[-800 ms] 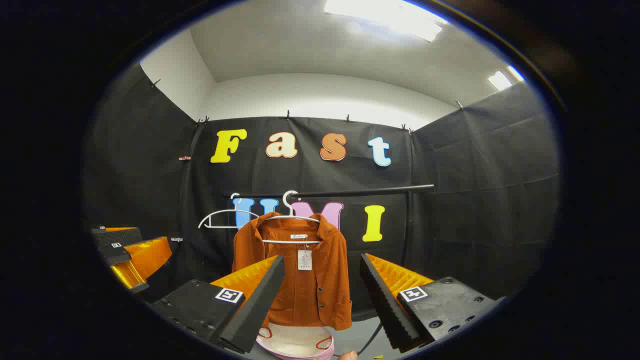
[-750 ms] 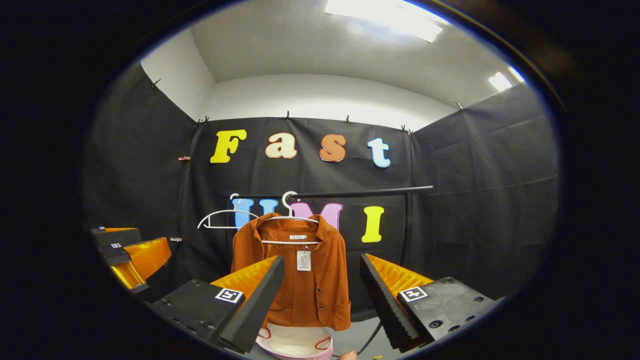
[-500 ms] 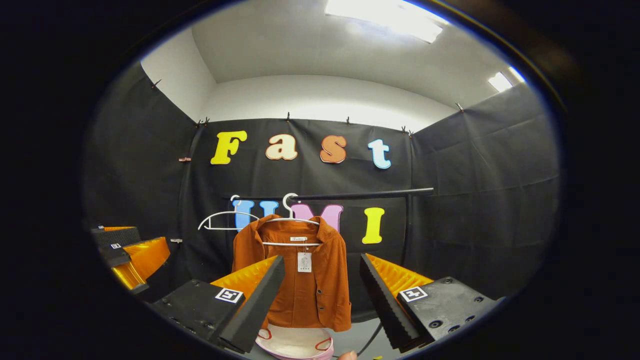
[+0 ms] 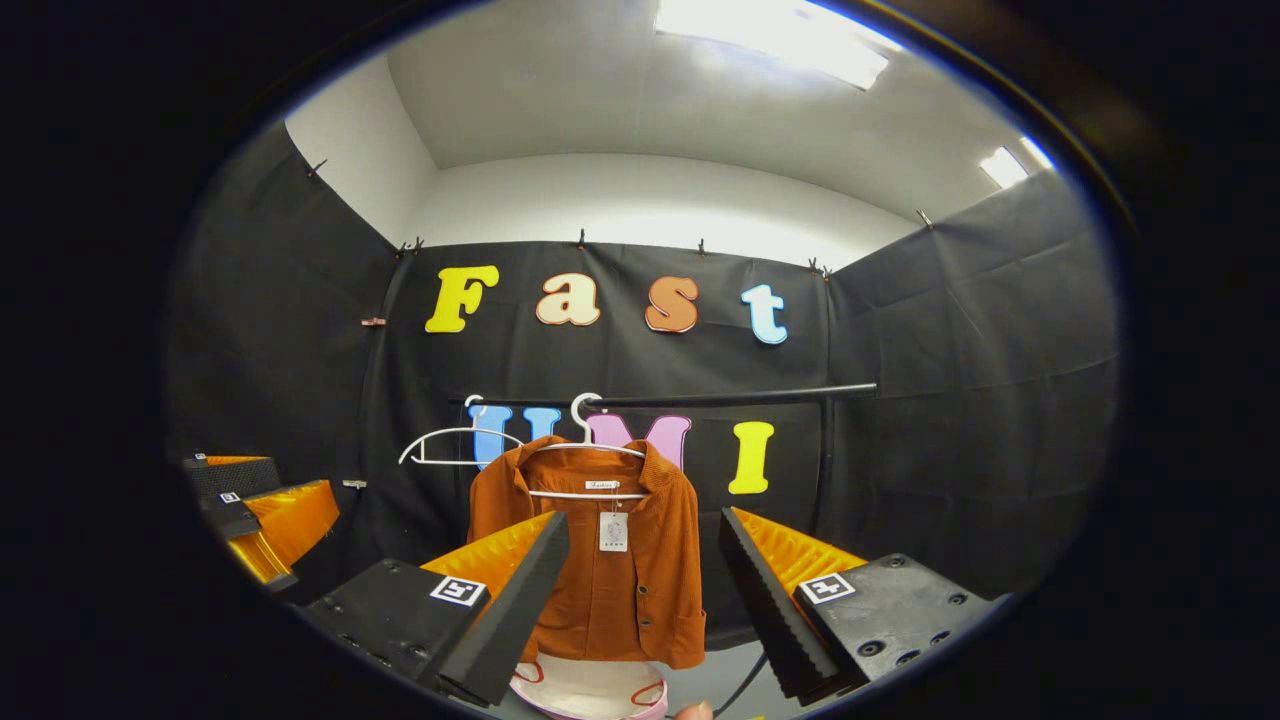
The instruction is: Grasp the clothes on the hanger with both hands and then place them into the laundry hamper below.
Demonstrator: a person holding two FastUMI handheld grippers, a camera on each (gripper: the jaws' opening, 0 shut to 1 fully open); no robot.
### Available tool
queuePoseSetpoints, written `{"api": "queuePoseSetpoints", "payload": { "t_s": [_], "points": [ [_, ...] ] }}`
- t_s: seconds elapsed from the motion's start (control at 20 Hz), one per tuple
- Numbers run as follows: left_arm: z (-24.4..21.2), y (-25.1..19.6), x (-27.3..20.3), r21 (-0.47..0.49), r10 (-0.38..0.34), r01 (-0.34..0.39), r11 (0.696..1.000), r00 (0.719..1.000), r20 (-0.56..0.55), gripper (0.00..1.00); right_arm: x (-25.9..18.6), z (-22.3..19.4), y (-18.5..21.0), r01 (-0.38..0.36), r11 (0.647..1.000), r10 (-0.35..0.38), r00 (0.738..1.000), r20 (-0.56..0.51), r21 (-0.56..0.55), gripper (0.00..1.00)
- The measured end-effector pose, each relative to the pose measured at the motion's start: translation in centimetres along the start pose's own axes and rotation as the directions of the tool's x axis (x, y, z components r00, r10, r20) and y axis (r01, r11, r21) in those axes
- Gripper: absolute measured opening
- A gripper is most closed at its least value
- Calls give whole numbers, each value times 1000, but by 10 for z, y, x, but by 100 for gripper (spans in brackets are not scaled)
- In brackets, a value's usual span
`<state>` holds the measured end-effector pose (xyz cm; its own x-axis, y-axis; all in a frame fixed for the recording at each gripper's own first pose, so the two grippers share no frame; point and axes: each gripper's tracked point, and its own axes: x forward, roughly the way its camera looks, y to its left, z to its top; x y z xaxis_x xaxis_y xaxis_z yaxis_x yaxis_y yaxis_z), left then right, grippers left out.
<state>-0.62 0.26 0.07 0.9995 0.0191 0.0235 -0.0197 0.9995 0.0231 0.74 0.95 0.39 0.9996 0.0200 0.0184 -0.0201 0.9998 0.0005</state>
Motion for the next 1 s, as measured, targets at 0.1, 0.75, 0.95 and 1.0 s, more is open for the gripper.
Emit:
{"api": "queuePoseSetpoints", "payload": {
  "t_s": [0.1,0.75,0.95,1.0],
  "points": [
    [0,-4,4,-2,-5,5,1000,1000,0,95,2,-5,-2,6,1000,-6,1000,-14,3,96],
    [-32,-52,166,8,-22,22,1000,1000,-16,95,129,-42,-41,-2,1000,2,1000,-9,-4,98],
    [-57,-61,235,2,29,-29,1000,999,-40,92,177,-71,-44,-44,999,45,999,-26,21,98],
    [-63,-60,250,10,46,-46,999,998,-40,95,190,-78,-43,-58,998,59,998,-30,24,98]
  ]
}}
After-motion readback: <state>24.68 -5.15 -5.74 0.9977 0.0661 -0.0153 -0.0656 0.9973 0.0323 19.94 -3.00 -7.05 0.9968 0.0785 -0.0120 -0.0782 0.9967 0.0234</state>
